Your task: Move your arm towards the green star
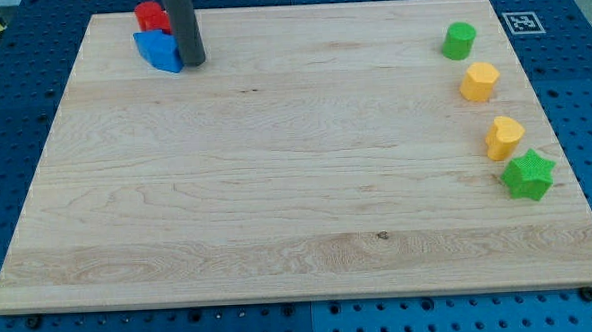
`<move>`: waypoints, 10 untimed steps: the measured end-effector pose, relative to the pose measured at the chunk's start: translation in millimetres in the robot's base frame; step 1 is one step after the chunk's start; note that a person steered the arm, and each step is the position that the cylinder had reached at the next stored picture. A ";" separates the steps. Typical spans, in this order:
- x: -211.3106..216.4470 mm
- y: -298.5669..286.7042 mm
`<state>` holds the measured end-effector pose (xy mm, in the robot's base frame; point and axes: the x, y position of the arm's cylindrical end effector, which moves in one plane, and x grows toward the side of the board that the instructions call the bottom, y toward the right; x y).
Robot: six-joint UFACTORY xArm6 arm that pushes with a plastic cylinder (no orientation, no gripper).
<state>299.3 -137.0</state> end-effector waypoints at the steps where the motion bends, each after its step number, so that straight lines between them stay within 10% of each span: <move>1: 0.0 0.0; 10: 111.5 142.7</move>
<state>410.9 5.7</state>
